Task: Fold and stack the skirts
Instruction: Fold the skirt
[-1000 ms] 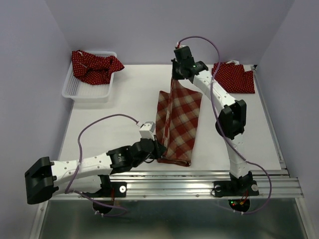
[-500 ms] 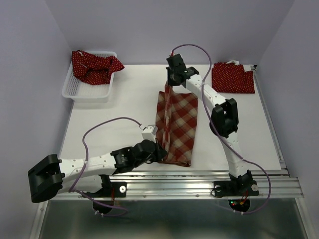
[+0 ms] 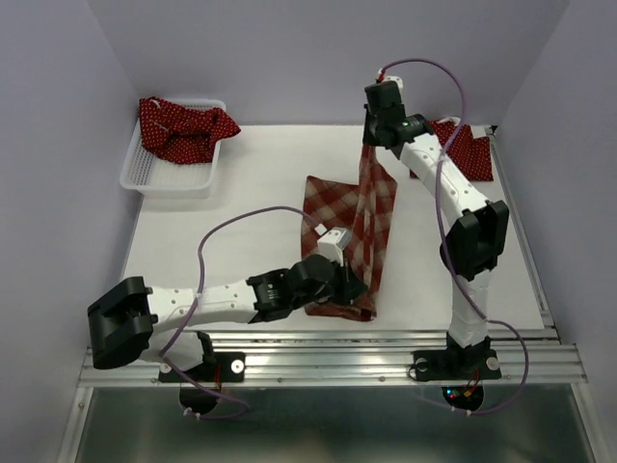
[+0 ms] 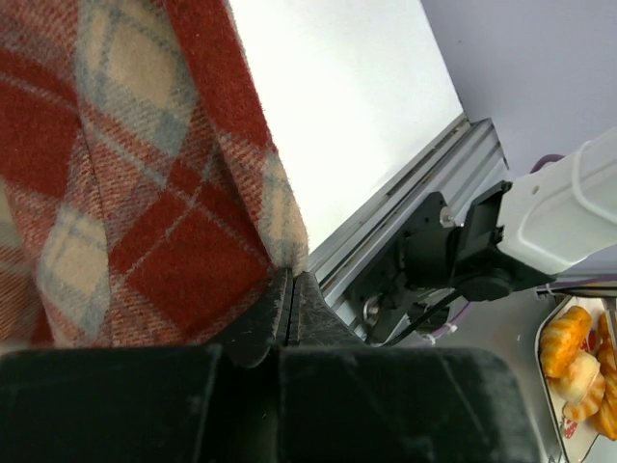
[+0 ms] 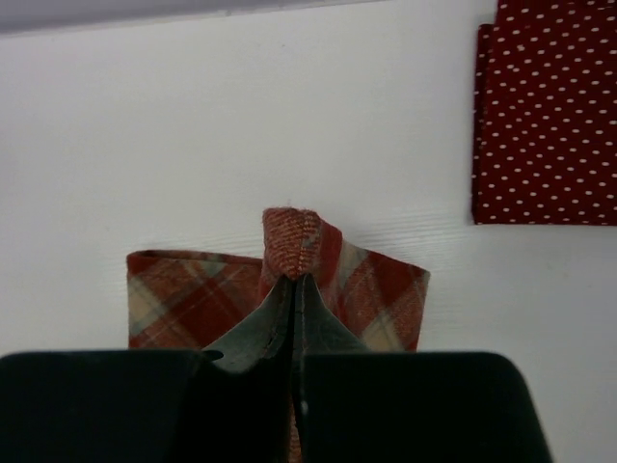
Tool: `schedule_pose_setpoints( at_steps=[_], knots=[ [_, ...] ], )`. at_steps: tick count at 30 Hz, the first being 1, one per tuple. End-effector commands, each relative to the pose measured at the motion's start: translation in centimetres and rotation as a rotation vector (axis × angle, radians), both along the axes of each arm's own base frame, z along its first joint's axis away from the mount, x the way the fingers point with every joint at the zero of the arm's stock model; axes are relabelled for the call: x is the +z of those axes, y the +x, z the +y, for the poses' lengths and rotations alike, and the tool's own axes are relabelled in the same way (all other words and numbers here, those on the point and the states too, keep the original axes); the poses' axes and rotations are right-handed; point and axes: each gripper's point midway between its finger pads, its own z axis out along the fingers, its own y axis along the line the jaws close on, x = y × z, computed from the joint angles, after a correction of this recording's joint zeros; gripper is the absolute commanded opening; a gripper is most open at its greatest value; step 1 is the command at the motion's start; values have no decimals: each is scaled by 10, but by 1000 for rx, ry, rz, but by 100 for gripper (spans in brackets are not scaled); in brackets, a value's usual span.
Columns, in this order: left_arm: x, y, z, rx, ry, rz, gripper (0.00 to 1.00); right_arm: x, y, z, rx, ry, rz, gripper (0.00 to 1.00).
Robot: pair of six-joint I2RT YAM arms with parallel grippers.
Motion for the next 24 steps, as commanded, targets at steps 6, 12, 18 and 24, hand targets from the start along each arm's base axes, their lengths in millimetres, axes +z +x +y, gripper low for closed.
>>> schedule_pose_setpoints(
  at_steps=[6, 12, 18, 24],
  knots=[
    [56, -49, -59, -296, -82, -97, 0, 67, 4, -105, -179, -57, -140, 5],
    [67, -69, -84, -406, -100, -128, 0, 55, -20, -138, -229, -104, -90, 3],
    [45, -82, -107, -504, -85, -76, 0, 60, -26, -151, -255, -109, -95, 2],
    [34, -77, -99, -457, -74, -69, 0, 49, -15, -127, -131, -55, -67, 1]
  ],
)
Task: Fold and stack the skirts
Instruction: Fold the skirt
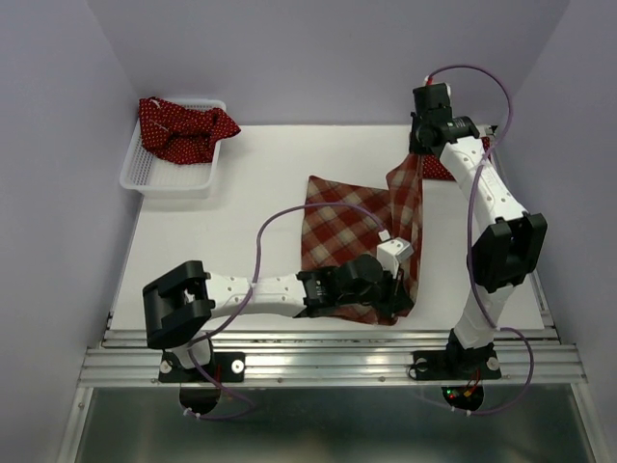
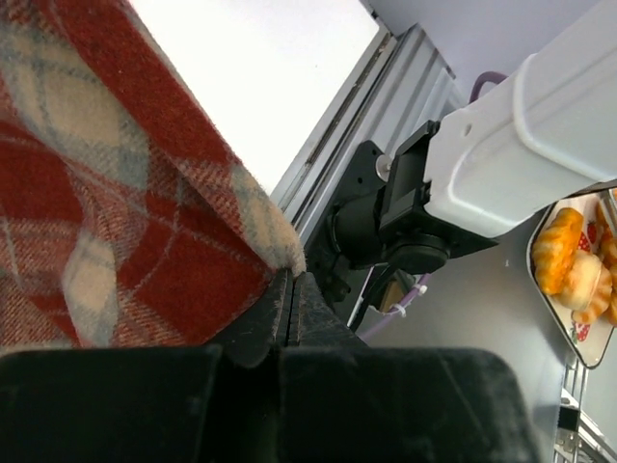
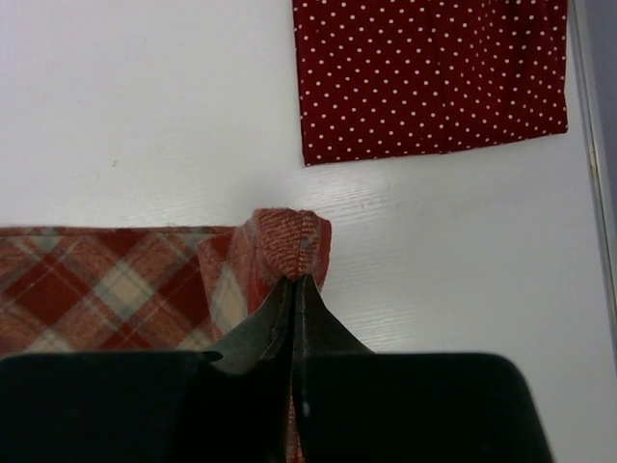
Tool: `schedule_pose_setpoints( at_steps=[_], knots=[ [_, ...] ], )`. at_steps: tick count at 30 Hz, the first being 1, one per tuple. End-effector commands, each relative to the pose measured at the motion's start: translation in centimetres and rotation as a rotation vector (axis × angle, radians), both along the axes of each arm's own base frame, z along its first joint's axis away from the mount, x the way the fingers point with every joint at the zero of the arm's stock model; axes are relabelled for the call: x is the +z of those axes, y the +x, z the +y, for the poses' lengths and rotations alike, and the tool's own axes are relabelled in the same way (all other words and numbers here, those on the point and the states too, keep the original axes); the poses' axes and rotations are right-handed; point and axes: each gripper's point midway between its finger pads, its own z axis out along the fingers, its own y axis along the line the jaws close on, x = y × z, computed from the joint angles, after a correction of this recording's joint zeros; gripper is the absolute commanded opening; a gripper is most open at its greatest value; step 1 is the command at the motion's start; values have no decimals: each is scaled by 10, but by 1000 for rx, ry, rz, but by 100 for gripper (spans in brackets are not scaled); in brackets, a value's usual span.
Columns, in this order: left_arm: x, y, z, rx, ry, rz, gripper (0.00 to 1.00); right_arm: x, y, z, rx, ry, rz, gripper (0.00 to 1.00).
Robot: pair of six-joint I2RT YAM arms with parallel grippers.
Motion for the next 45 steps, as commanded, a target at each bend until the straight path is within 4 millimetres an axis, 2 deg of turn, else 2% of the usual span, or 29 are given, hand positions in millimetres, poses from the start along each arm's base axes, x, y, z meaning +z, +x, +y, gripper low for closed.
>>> schedule_pose_setpoints(
  at_steps=[1, 2, 4, 6, 7, 8, 9, 11, 13, 14, 15, 16, 17, 19, 20, 21, 22, 24, 28, 31, 34, 35, 37, 38, 40, 45],
  knots=[
    [24, -32, 5, -106, -72, 26, 0, 46, 29, 10, 46, 74, -185, 1],
    [30, -29, 10, -77, -87, 17, 0, 41, 33, 13, 54, 86, -178, 1],
    [20, -22, 27, -15, -70, 25, 0, 37, 35, 37, 116, 103, -177, 0],
    [18, -17, 38, 30, -77, 34, 0, 33, 38, 51, 146, 103, -173, 1],
    [24, -13, 44, 68, -98, 46, 0, 36, 39, 63, 166, 112, -184, 1],
    [12, -12, 54, 89, -78, 59, 0, 36, 40, 71, 183, 123, -182, 1],
    [8, -11, 60, 103, -74, 73, 0, 29, 44, 73, 182, 124, -172, 1],
    [-1, -2, 76, 185, -72, 93, 0, 32, 46, 88, 196, 128, -182, 1],
    [-4, 1, 86, 219, -83, 112, 0, 24, 49, 102, 215, 125, -168, 1],
    [-15, 4, 94, 259, -65, 128, 0, 22, 51, 103, 214, 124, -167, 1],
    [-19, 4, 97, 270, -60, 136, 0, 24, 52, 112, 226, 125, -174, 1],
    [-21, 6, 99, 284, -62, 143, 0, 14, 54, 120, 233, 123, -159, 1],
    [-28, 5, 103, 297, -51, 160, 0, 13, 57, 121, 230, 122, -159, 1],
    [-31, 7, 108, 314, -51, 172, 0, 13, 58, 139, 256, 129, -167, 1],
    [-35, 8, 113, 332, -48, 174, 0, 4, 61, 147, 267, 128, -154, 1],
    [-35, 10, 116, 345, -51, 181, 0, 8, 64, 148, 265, 129, -167, 1],
    [-30, 10, 119, 352, -70, 182, 0, 7, 62, 162, 288, 129, -169, 1],
    [-37, 15, 130, 391, -67, 186, 0, -1, 65, 172, 301, 118, -162, 1],
    [-41, 19, 150, 446, -88, 208, 0, -5, 69, 188, 316, 118, -168, 1],
    [-57, 21, 161, 474, -75, 232, 0, -13, 73, 189, 307, 121, -164, 1],
    [-69, 23, 167, 489, -55, 241, 0, -22, 77, 191, 296, 127, -157, 1],
    [-71, 23, 168, 487, -54, 245, 0, -28, 77, 198, 304, 130, -149, 1],
    [-77, 24, 169, 491, -38, 247, 0, -28, 78, 199, 303, 135, -155, 1],
    [-83, 26, 171, 496, -22, 253, 0, -36, 80, 200, 304, 132, -143, 1],
    [-92, 27, 173, 505, -2, 264, 0, -37, 81, 209, 321, 137, -149, 1],
    [-103, 31, 177, 515, 13, 294, 0, -56, 86, 227, 352, 140, -142, 1]
  ],
)
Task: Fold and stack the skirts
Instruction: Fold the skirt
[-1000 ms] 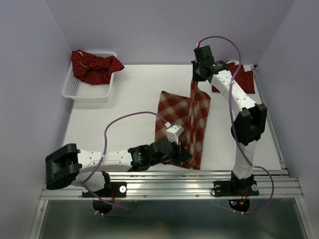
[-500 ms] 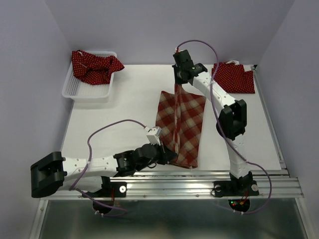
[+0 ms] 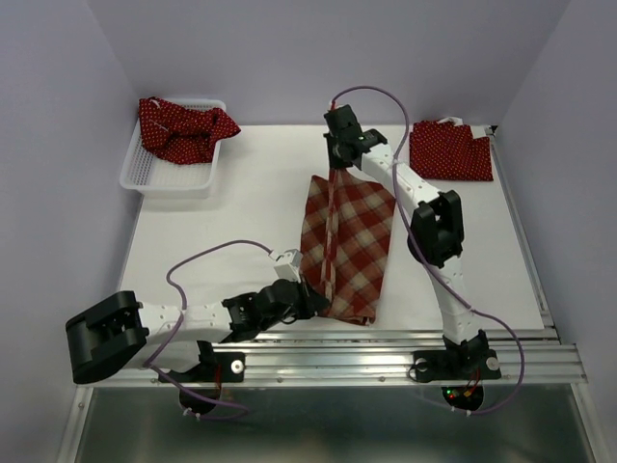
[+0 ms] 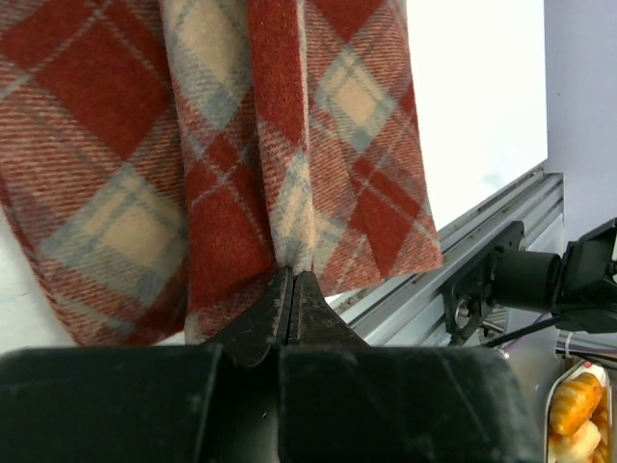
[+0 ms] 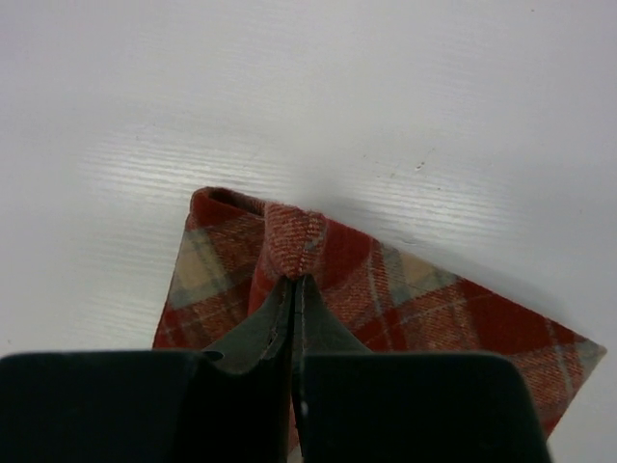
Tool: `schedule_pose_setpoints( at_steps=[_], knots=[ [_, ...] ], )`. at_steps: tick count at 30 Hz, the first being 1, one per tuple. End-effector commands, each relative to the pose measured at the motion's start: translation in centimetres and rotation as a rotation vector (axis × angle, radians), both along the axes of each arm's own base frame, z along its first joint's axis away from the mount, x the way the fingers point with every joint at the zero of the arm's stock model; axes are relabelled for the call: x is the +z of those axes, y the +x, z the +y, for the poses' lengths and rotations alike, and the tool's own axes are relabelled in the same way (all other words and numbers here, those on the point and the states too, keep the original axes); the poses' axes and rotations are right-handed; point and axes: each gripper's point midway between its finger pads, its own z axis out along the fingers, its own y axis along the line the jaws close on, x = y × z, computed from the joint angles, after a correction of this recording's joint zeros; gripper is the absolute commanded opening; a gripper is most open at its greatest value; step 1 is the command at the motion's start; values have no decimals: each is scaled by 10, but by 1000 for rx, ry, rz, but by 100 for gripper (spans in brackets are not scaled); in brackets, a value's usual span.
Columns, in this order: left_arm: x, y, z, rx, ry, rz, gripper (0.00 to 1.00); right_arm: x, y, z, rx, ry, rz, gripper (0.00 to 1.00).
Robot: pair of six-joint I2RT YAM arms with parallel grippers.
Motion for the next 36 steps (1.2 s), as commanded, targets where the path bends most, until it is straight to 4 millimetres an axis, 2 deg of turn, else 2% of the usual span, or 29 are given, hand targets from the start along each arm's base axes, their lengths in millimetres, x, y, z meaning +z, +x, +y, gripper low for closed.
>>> schedule_pose_setpoints(
  at_steps=[1, 2, 4, 8, 12, 15, 18, 19, 20, 21, 23, 24, 26, 27, 28, 29, 30, 31, 32, 33, 34, 35, 36],
  knots=[
    [-13, -15, 1, -54, -2, 64, 0, 40, 40, 19, -23, 84, -199, 1],
    [-12, -15, 1, -52, -6, 66, 0, 41, 39, 26, -12, 90, -203, 1],
    [-17, -14, 7, -38, -1, 74, 0, 32, 42, 27, -19, 85, -202, 1],
    [-25, -11, 22, 16, -5, 103, 0, 24, 43, 43, -1, 110, -225, 2],
    [-37, -8, 35, 53, 47, 135, 0, 13, 47, 46, -8, 116, -217, 5],
    [-40, -4, 39, 71, 102, 143, 14, 5, 49, 49, -10, 125, -209, 9],
    [-36, -2, 36, 61, 128, 132, 37, 0, 52, 52, -12, 143, -209, 14],
    [-36, -1, 36, 58, 141, 127, 42, -1, 51, 55, 2, 152, -205, 18],
    [-34, 1, 36, 63, 163, 127, 52, 1, 51, 59, 17, 167, -205, 31],
    [-34, 2, 37, 69, 175, 129, 55, 3, 51, 62, 28, 176, -204, 32],
    [-29, 4, 37, 70, 190, 125, 60, 8, 48, 66, 56, 193, -203, 39],
    [-26, 5, 38, 73, 200, 125, 61, 19, 45, 72, 89, 219, -206, 48],
    [-17, 7, 38, 85, 192, 113, 61, 33, 40, 77, 125, 246, -213, 57],
    [-13, 8, 41, 94, 200, 114, 61, 40, 37, 79, 142, 260, -213, 65],
    [-6, 8, 42, 99, 187, 103, 62, 60, 29, 85, 185, 295, -226, 74],
    [-2, 12, 44, 119, 186, 90, 64, 70, 25, 86, 204, 307, -231, 82],
    [-5, 9, 54, 144, 219, 112, 65, 73, 18, 88, 233, 318, -220, 100],
    [-3, 10, 64, 185, 225, 116, 76, 97, 11, 85, 247, 332, -249, 100],
    [-2, 10, 68, 203, 229, 119, 82, 107, 6, 83, 252, 335, -259, 100],
    [-1, 11, 73, 221, 234, 119, 84, 116, 1, 80, 254, 338, -268, 100],
    [0, 11, 77, 235, 238, 120, 85, 106, -6, 74, 245, 321, -241, 100],
    [4, 12, 82, 257, 228, 112, 88, 133, -17, 66, 243, 332, -276, 100],
    [3, 11, 87, 273, 238, 121, 88, 138, -24, 60, 239, 326, -278, 100]
  ],
)
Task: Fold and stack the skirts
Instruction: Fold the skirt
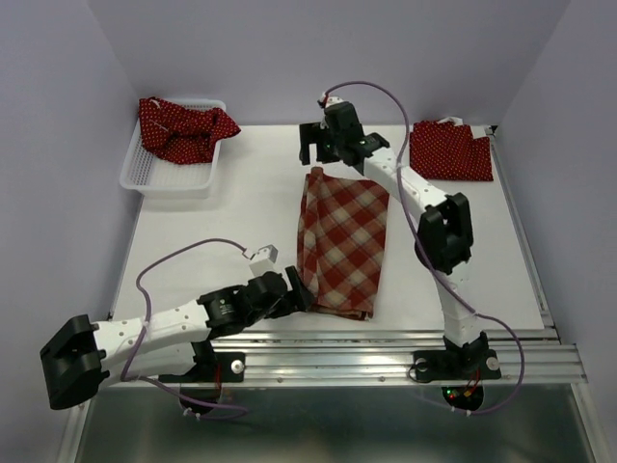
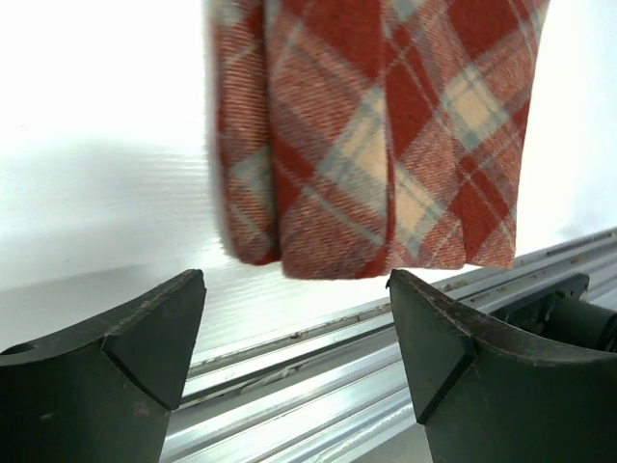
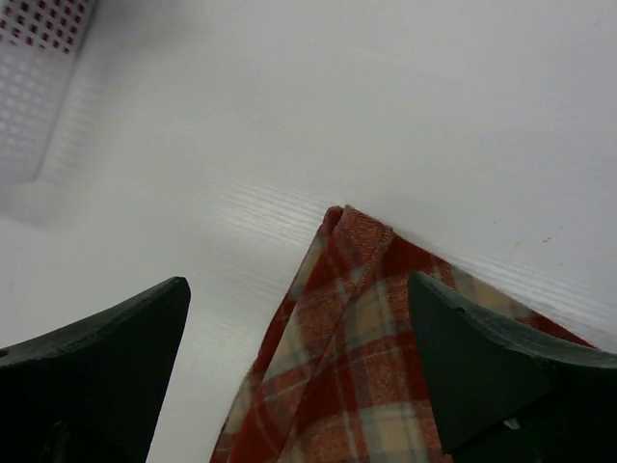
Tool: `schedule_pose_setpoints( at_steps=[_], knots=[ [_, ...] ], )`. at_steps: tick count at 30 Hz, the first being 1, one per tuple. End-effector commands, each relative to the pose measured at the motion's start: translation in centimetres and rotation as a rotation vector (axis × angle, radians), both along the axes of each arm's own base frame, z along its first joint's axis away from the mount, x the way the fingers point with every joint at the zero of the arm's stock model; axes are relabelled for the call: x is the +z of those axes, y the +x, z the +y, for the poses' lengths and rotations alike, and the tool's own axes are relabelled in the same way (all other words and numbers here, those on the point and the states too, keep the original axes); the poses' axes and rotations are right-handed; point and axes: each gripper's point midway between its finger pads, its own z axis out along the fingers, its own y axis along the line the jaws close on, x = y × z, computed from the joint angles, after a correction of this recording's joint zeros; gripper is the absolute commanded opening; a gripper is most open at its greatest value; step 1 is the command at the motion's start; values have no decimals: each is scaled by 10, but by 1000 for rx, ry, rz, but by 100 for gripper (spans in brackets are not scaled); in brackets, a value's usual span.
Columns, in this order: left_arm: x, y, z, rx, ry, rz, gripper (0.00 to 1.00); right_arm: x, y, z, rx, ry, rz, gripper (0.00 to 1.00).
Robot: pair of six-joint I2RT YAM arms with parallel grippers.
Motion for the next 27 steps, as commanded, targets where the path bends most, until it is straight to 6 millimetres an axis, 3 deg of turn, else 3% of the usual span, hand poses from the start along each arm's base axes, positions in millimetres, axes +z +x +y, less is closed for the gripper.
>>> schedule_pose_setpoints(
  at_steps=[1, 2, 3, 5, 6, 8, 9, 11, 12, 13, 14, 15, 16, 17, 18, 19, 21, 22, 23, 24, 25, 27],
  knots=[
    [9, 5, 26, 110, 53, -8, 88, 92, -32, -21, 7, 66, -140, 100],
    [14, 8, 28, 126, 41, -25, 92, 114, -46, -33, -19, 81, -166, 100],
    [21, 10, 27, 129, 27, -47, 97, 84, -58, -50, -62, 28, -111, 100],
    [31, 18, 26, 138, 16, -87, 99, 75, -77, -71, -123, 11, -85, 100],
    [47, 24, 18, 133, -19, -122, 99, 91, -94, -84, -162, 45, -98, 100],
    [61, 32, 13, 111, -6, -177, 99, 76, -116, -103, -206, 34, -69, 100],
    [78, 42, 7, 127, -19, -213, 99, 61, -141, -114, -209, 44, -32, 100],
    [95, 53, 2, 115, -6, -267, 99, 49, -163, -125, -222, 62, -10, 100],
    [118, 61, -9, 110, -56, -309, 99, 21, -181, -134, -246, 59, 47, 100],
    [125, 67, -14, 98, -63, -330, 99, 30, -192, -140, -256, 97, 25, 100],
    [123, 74, -21, 70, -59, -318, 99, 26, -199, -140, -247, 117, 33, 100],
    [139, 83, -31, 43, -80, -356, 99, 8, -212, -143, -233, 110, 69, 100],
    [143, 90, -38, 24, -89, -368, 99, 3, -221, -138, -191, 128, 95, 100],
    [131, 99, -47, -7, -62, -342, 99, 5, -228, -135, -166, 152, 96, 100],
    [144, 108, -58, -29, -67, -372, 99, -9, -240, -130, -112, 161, 138, 100],
    [140, 115, -65, -50, -47, -371, 99, -12, -244, -128, -88, 165, 140, 100],
    [125, 136, -84, -115, -1, -337, 99, -14, -252, -120, -19, 184, 144, 100],
    [98, 145, -92, -136, 44, -290, 99, -21, -261, -112, 37, 196, 166, 100],
    [92, 150, -98, -170, 45, -269, 99, -26, -266, -111, 53, 199, 181, 100],
    [94, 167, -100, -157, 47, -273, 99, -30, -269, -109, 67, 207, 191, 100],
    [71, 177, -101, -165, 87, -238, 99, -39, -280, -103, 116, 222, 216, 100],
    [57, 189, -101, -174, 96, -202, 99, -46, -293, -96, 159, 250, 239, 100]
  ],
)
